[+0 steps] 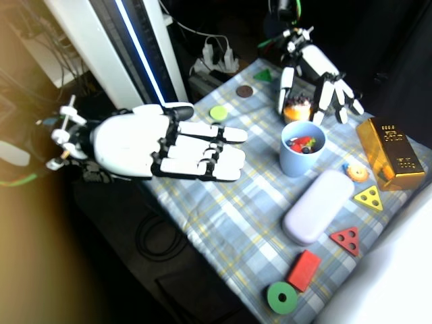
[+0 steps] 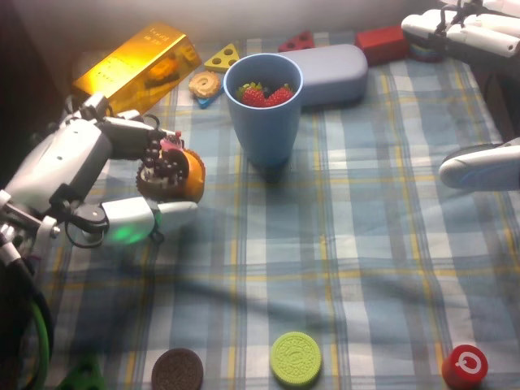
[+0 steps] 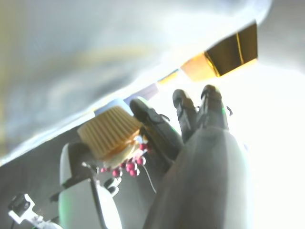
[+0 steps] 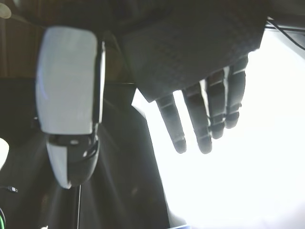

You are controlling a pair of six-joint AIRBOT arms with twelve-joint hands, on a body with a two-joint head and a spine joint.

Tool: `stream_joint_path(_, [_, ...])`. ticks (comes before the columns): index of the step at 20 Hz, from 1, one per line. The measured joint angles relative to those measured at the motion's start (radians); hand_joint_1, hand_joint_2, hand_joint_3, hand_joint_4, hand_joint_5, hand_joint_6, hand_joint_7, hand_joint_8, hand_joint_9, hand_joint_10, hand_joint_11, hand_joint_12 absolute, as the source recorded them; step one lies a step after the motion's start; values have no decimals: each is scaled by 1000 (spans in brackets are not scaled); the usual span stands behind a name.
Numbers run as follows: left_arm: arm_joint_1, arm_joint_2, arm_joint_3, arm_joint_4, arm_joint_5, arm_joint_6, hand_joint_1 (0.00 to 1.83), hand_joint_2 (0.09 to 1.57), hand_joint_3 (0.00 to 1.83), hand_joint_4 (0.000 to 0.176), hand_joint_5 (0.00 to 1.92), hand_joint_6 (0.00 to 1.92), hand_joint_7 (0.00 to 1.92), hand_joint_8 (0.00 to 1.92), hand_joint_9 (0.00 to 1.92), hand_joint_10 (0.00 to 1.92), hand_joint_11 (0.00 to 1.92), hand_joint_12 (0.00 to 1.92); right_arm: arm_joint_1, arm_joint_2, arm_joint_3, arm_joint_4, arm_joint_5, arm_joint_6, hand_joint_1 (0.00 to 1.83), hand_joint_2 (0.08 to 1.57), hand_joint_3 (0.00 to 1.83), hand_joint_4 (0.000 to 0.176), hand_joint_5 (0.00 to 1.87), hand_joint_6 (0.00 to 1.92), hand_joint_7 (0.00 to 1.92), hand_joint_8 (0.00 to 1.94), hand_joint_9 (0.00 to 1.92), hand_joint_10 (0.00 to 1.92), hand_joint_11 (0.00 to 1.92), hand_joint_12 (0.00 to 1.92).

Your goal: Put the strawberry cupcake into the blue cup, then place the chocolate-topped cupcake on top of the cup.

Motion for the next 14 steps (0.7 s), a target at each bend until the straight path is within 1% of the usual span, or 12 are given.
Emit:
stream_joint_path(1, [-3, 3, 0, 7, -9, 1, 1051, 901, 2, 0, 1007, 0, 978, 0, 375, 0, 0, 0, 0, 0, 0, 5, -2, 0, 0, 943, 0, 35, 78, 3, 231, 11, 65, 7, 0, 0])
stream_joint_path(2, [-9, 7, 0, 6, -10, 1, 1045, 894, 0, 5, 991, 0, 980, 1, 379, 2, 0, 0, 0, 0, 0, 8, 0, 0, 0, 948, 1, 41, 83, 5, 234, 11, 78, 12, 0, 0])
stream_joint_path(3, [-13, 15, -6, 9, -8, 3, 1064, 888, 0, 14, 990, 1, 976, 0, 374, 0, 0, 0, 0, 0, 0, 10, 0, 0, 0, 953, 3, 42, 80, 3, 225, 6, 74, 9, 0, 0])
stream_joint_path(4, [-19, 20, -7, 13, -11, 3, 1076, 884, 0, 5, 988, 0, 974, 0, 379, 2, 0, 0, 0, 0, 0, 10, 0, 1, 0, 953, 3, 43, 79, 3, 224, 5, 73, 8, 0, 0])
stream_joint_path(5, [-29, 26, -10, 13, -10, 3, 1087, 893, 0, 1, 970, 0, 959, 0, 374, 0, 0, 0, 0, 0, 0, 10, 0, 1, 0, 960, 5, 41, 82, 3, 242, 12, 80, 10, 0, 0])
stream_joint_path(6, [-39, 30, -11, 26, -11, 2, 1085, 898, 2, 0, 965, 0, 959, 1, 355, 0, 0, 0, 0, 0, 0, 10, 1, 1, 0, 955, 2, 55, 69, 0, 226, 4, 70, 5, 0, 0])
stream_joint_path(8, [-51, 39, -17, 39, -14, 3, 1121, 887, 0, 0, 968, 1, 994, 13, 369, 8, 0, 0, 0, 0, 0, 10, 1, 1, 0, 952, 0, 52, 79, 6, 224, 3, 75, 6, 0, 0])
stream_joint_path(9, [-60, 44, -21, 44, -16, 2, 1113, 898, 2, 0, 967, 1, 1006, 15, 374, 8, 0, 0, 0, 0, 0, 11, 0, 1, 0, 947, 0, 53, 82, 6, 229, 5, 82, 9, 0, 0])
stream_joint_path(10, [-66, 50, -25, 53, -22, 2, 1115, 897, 1, 0, 975, 3, 1018, 16, 379, 8, 0, 0, 0, 0, 0, 10, 1, 1, 0, 964, 6, 43, 81, 5, 236, 7, 83, 8, 0, 0])
stream_joint_path(11, [-66, 53, -31, 52, -30, 2, 1145, 896, 0, 0, 979, 5, 1031, 18, 375, 5, 0, 0, 0, 0, 0, 10, 1, 1, 0, 964, 6, 39, 82, 5, 234, 6, 82, 7, 0, 0])
stream_joint_path(13, [-68, 65, -44, 50, -41, 2, 1151, 902, 2, 0, 958, 0, 1007, 4, 368, 1, 0, 0, 0, 0, 0, 10, 1, 1, 0, 960, 3, 43, 76, 1, 209, 0, 65, 0, 0, 0])
stream_joint_path(14, [-80, 68, -45, 46, -47, 2, 1125, 906, 3, 68, 940, 1, 951, 1, 337, 0, 0, 0, 0, 0, 0, 10, 1, 1, 0, 956, 0, 44, 81, 3, 234, 11, 83, 9, 0, 0])
